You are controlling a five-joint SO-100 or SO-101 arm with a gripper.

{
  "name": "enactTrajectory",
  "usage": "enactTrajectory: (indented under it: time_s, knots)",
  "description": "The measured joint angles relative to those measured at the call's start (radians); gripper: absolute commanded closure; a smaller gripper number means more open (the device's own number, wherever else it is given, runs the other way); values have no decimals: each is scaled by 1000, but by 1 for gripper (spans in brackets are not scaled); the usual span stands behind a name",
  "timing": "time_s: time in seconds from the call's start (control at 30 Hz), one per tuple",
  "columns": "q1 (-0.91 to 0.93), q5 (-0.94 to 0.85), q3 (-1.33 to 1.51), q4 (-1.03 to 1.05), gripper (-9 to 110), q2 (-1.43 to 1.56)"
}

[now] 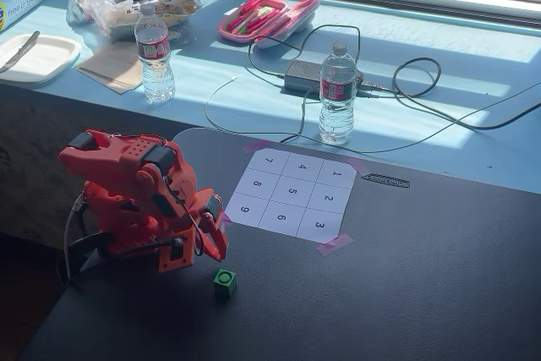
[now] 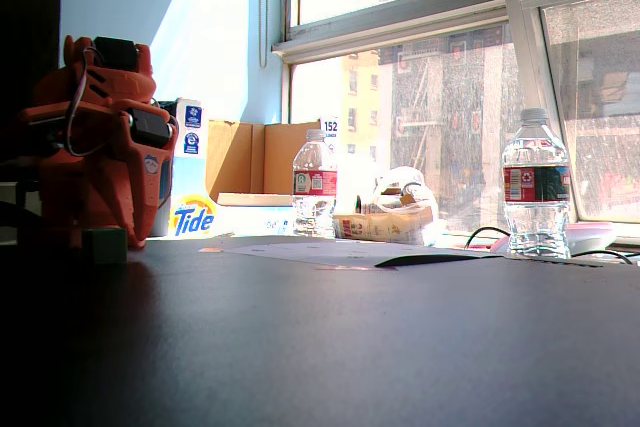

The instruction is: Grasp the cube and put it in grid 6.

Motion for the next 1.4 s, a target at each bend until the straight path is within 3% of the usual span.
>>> enactTrajectory:
  time_s: [1.4]
  knots:
    - [18, 0, 0, 0, 101, 0]
